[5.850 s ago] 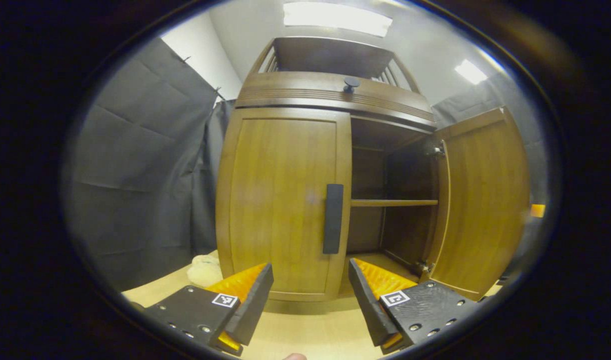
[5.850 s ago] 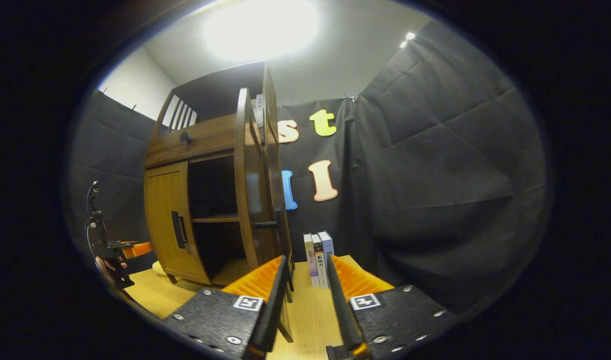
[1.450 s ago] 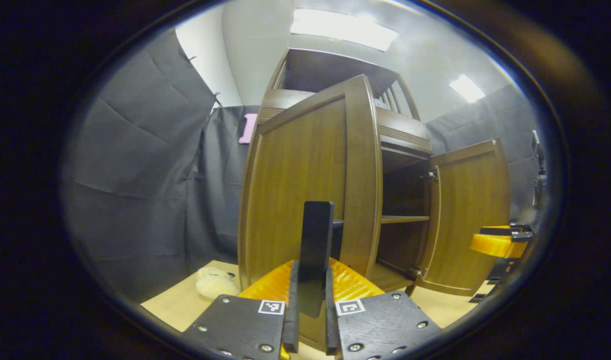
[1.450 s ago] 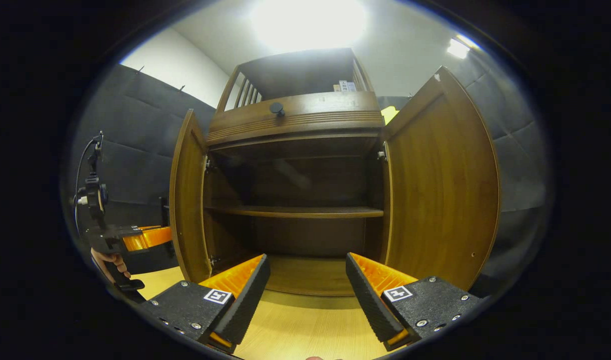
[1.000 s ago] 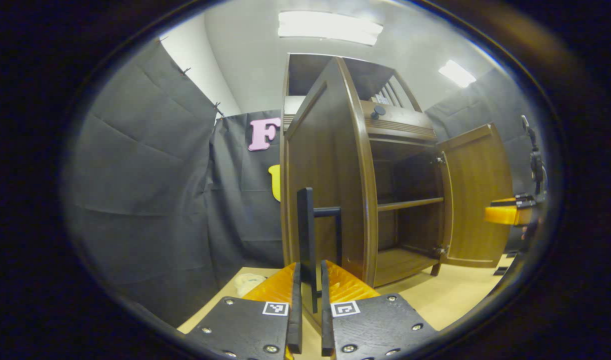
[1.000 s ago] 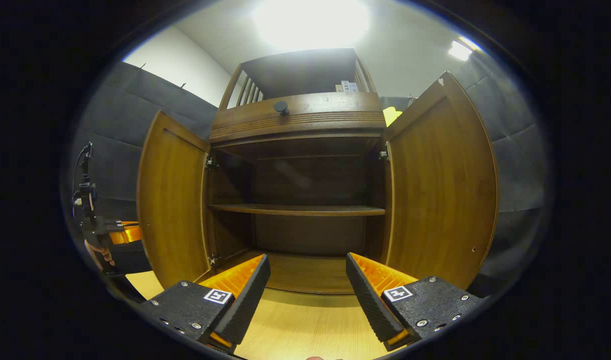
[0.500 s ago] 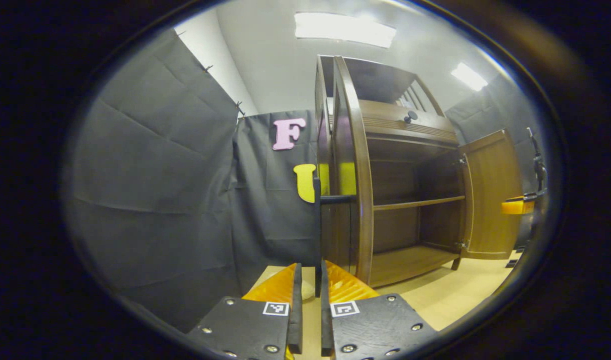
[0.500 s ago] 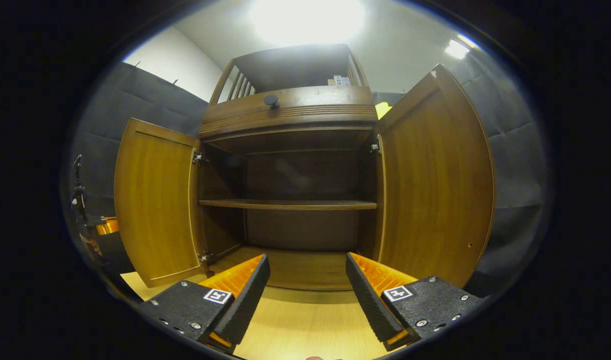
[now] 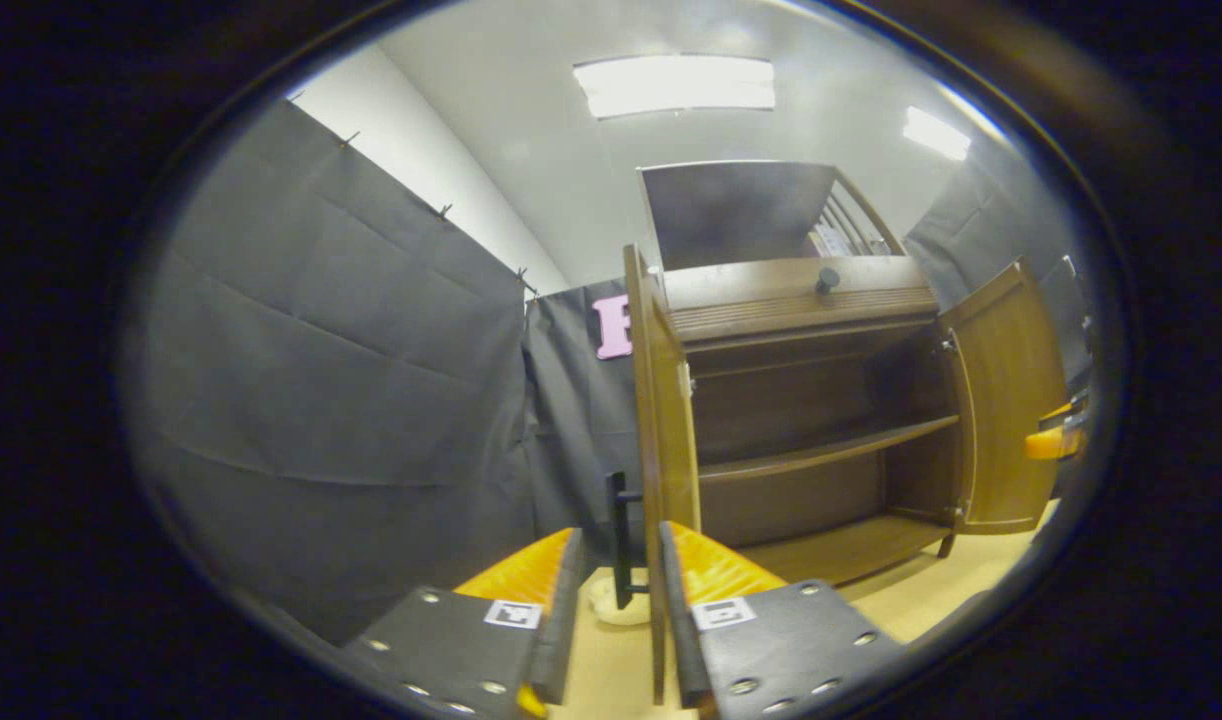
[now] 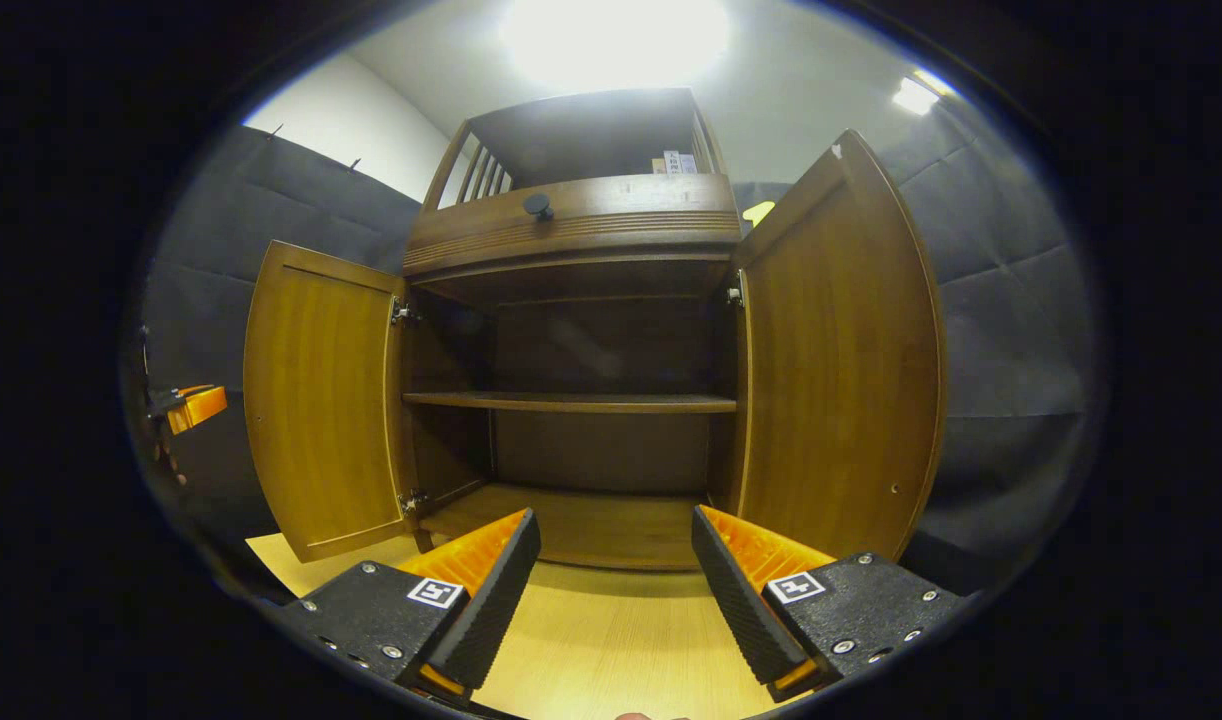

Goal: Open the right door of the double-door shoe cabinet with the right hand, and open the left door with the left hand.

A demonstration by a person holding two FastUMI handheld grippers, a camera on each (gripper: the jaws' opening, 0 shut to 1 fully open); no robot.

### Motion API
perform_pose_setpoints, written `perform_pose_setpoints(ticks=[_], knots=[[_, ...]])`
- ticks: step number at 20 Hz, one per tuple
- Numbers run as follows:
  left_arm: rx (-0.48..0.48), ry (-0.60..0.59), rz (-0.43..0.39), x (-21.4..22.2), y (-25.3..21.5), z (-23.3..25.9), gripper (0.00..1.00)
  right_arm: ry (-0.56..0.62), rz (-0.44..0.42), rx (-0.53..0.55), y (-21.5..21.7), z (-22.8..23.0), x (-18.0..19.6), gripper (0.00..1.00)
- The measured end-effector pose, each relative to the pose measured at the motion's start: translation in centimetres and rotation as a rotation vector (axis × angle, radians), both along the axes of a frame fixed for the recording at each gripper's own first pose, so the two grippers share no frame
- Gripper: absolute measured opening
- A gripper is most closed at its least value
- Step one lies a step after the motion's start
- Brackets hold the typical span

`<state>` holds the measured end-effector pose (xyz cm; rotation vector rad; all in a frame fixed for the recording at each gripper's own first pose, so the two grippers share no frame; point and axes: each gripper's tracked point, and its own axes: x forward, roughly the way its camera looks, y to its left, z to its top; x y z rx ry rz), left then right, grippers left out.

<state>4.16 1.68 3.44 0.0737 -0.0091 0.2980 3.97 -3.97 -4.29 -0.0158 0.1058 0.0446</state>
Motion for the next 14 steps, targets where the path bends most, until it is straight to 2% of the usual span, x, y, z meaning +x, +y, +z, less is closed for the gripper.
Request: perform_pose_setpoints(ticks=[4,7,8,11,12,14], knots=[[-0.05,-0.021,-0.052,3.2,-5.5,0.9,0.95,0.023,-0.012,0.021,-0.3,0.1,-0.8,0.97],[-0.077,-0.055,-0.12,5.3,-9.8,3.1,0.95,0.013,-0.024,-0.01,-0.7,1.1,-1.2,0.95],[-0.092,-0.064,-0.143,6.0,-11.0,3.6,0.89,0.002,-0.024,-0.019,-0.7,1.7,-1.3,0.94],[-0.103,-0.075,-0.231,9.2,-14.3,5.4,0.89,-0.046,-0.007,-0.013,0.0,3.1,-0.7,0.92],[-0.091,-0.076,-0.252,10.6,-15.0,5.5,0.9,-0.071,-0.006,0.0,0.2,3.8,-0.5,0.94],[-0.101,-0.079,-0.236,11.6,-15.2,5.3,0.93,-0.107,-0.023,0.054,0.6,4.3,-0.2,0.94]])
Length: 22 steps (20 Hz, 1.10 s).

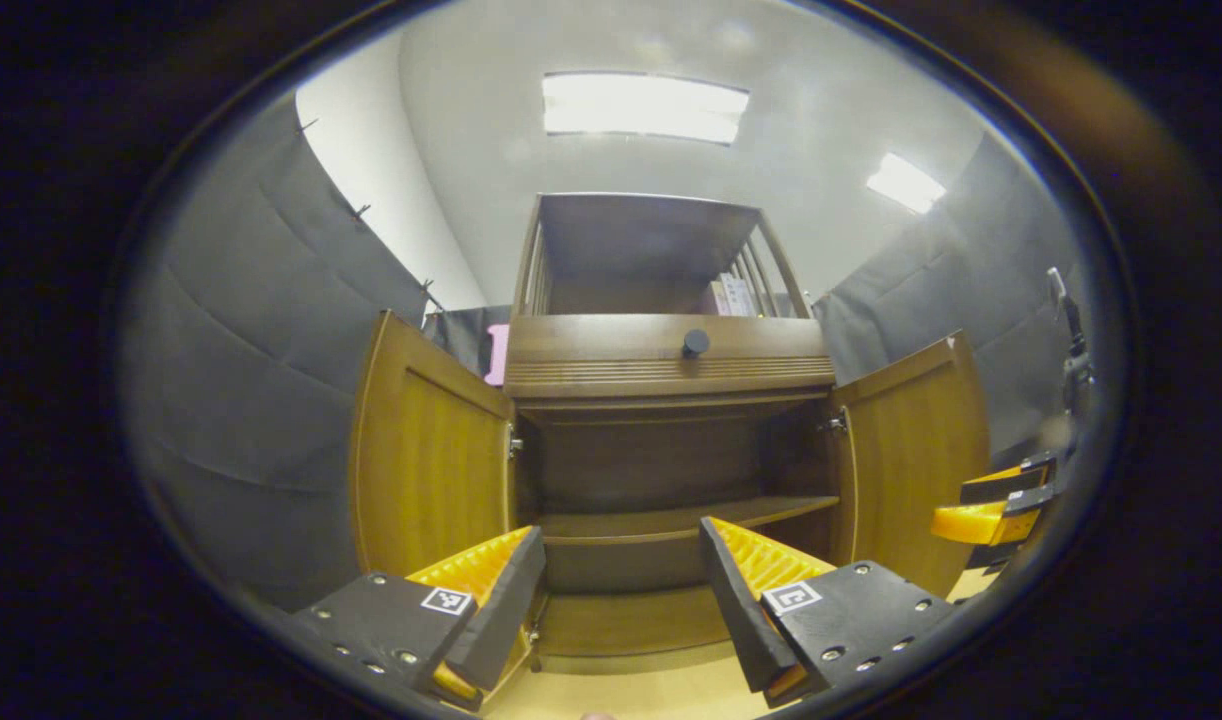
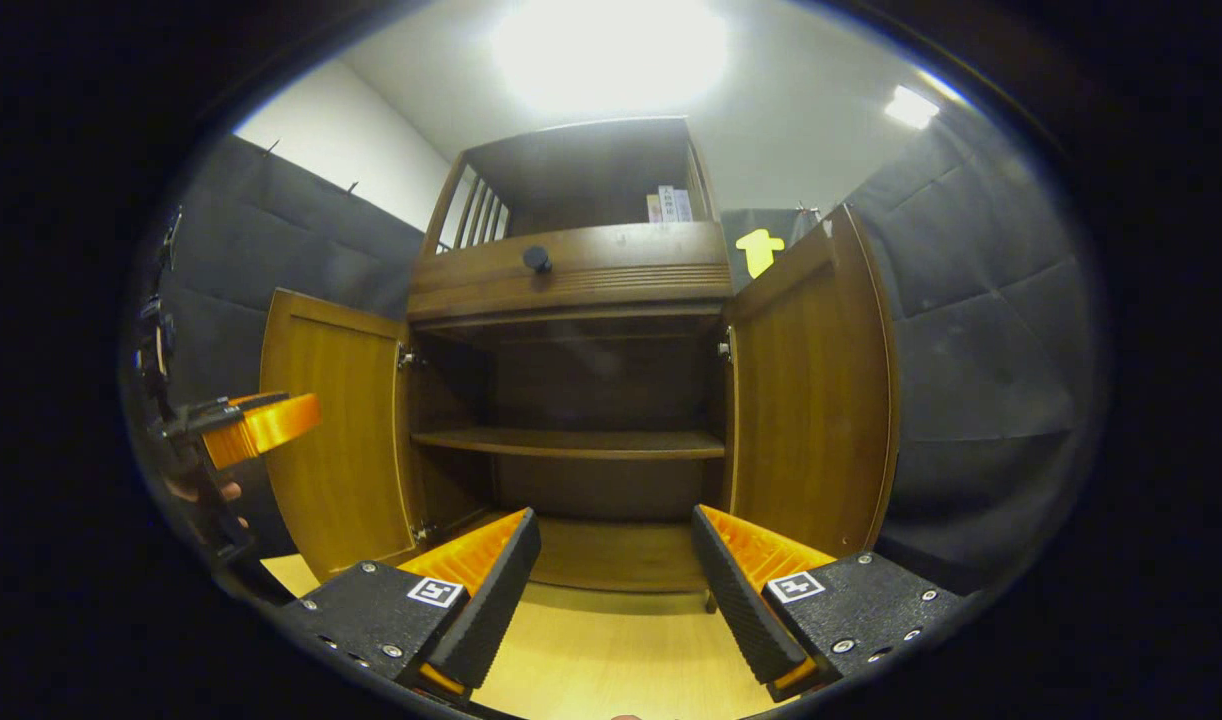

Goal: Open the right door of the double-door shoe cabinet with the right hand, and open the left door with the left hand.

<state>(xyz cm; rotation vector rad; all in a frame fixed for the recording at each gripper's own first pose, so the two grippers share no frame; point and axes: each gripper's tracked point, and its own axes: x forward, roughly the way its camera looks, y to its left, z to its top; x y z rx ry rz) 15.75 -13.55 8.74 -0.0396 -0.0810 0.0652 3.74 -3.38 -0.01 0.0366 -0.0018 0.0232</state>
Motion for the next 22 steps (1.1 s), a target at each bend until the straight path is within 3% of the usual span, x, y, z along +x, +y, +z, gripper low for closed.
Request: perform_pose_setpoints(ticks=[3,4,7,8,9,10,12,13,16,22], knots=[[-0.089,-0.012,0.038,-1.0,-1.4,-1.4,0.89,-0.026,-0.009,0.014,0.5,-0.1,-0.9,0.92],[-0.082,-0.024,0.045,-1.5,-1.6,-1.6,0.94,-0.044,-0.027,0.004,-0.1,0.1,-1.1,0.95],[-0.054,-0.051,0.047,-2.5,-2.9,-2.2,0.94,-0.142,-0.087,0.03,-1.0,1.2,-1.4,0.91],[-0.06,-0.067,0.039,-3.0,-3.2,-2.3,0.89,-0.188,-0.078,0.039,-0.8,1.9,-1.5,0.91],[-0.073,-0.084,0.022,-3.3,-3.1,-2.4,0.94,-0.22,-0.069,0.042,-0.8,2.4,-1.2,0.94],[-0.088,-0.091,0.001,-3.2,-3.5,-2.6,0.94,-0.23,-0.074,0.044,-1.0,2.4,-0.9,0.91],[-0.105,-0.082,-0.023,-2.4,-4.7,-3.2,0.94,-0.209,-0.094,0.025,-1.7,1.7,-1.0,0.94],[-0.098,-0.07,-0.022,-2.2,-4.8,-3.4,0.89,-0.197,-0.108,0.01,-2.1,1.3,-1.3,0.9],[-0.038,-0.044,0.019,-1.5,-4.8,-4.3,0.92,-0.181,-0.131,-0.006,-2.9,0.9,-0.9,0.94],[-0.015,-0.001,0.014,-0.6,-5.2,-5.6,0.89,-0.157,-0.095,-0.015,-2.3,0.2,-0.5,0.94]])
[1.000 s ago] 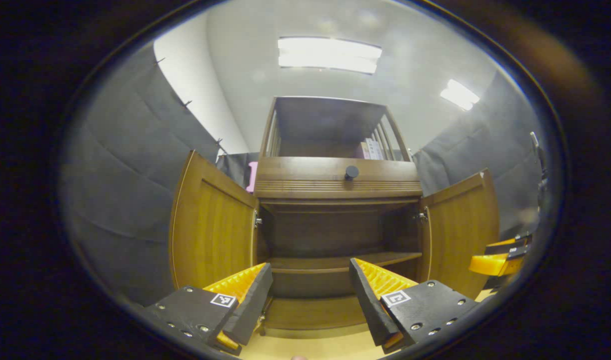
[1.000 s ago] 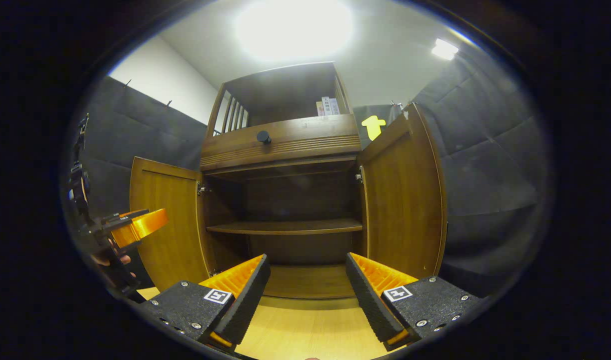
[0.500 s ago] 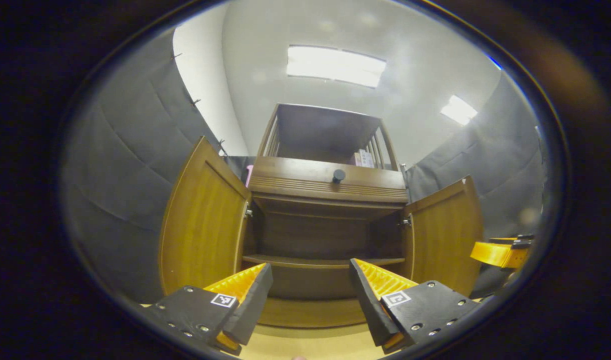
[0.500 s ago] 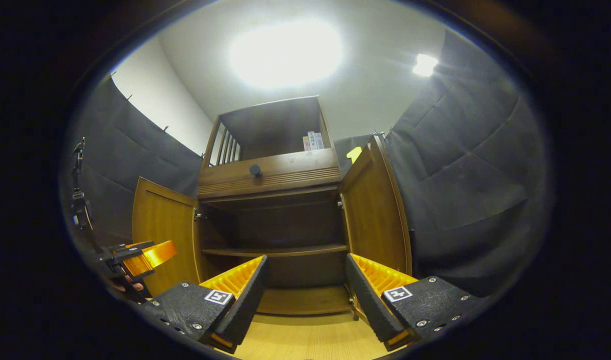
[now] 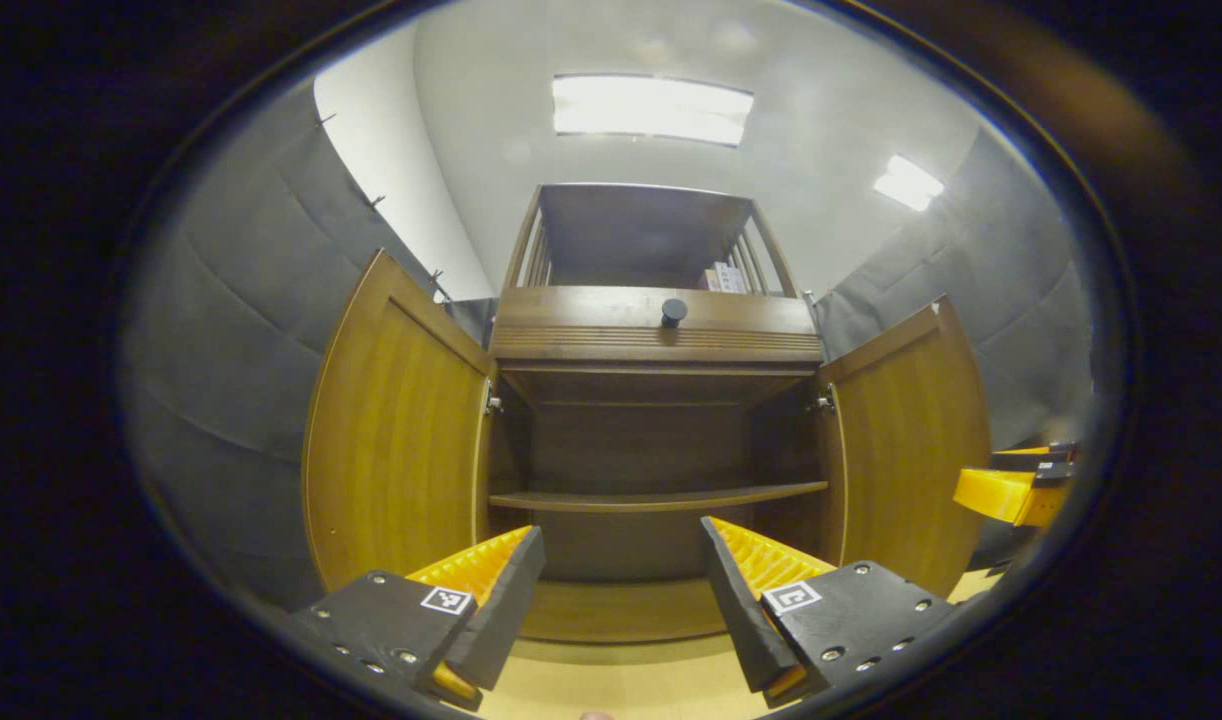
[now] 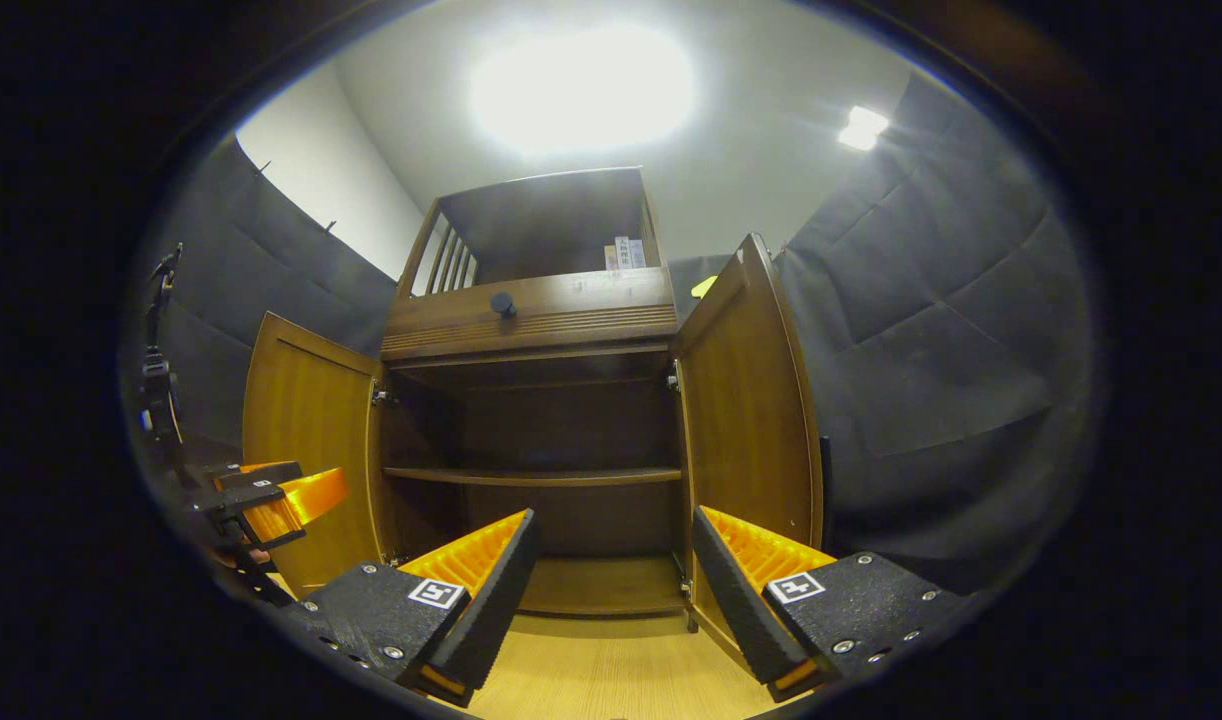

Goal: Open the right door of the double-door shoe cabinet with the right hand, and open the left door with the left hand.

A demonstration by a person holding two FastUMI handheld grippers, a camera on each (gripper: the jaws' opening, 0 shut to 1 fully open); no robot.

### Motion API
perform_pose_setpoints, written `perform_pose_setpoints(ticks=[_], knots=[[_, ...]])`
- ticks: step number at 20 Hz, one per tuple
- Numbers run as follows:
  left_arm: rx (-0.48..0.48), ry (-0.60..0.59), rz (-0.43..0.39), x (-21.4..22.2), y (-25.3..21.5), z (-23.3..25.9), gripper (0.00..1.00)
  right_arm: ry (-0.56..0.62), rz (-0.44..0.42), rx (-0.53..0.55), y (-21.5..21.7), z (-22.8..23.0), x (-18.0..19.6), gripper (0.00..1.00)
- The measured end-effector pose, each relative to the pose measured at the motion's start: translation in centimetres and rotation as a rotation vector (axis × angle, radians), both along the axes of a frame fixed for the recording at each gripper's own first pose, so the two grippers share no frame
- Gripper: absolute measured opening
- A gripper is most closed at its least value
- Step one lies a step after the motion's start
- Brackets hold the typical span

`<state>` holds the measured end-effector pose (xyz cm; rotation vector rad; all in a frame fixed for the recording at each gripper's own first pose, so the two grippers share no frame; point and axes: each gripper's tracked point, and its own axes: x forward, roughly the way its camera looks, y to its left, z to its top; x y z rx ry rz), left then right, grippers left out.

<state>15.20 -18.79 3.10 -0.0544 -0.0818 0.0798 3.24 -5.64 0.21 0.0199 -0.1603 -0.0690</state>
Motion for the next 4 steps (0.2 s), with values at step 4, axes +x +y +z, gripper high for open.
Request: perform_pose_setpoints(ticks=[4], knots=[[-0.003,0.007,0.023,0.17,0.15,-0.12,0.89,0.013,-0.003,-0.021,-0.03,-0.19,0.1,0.94]])
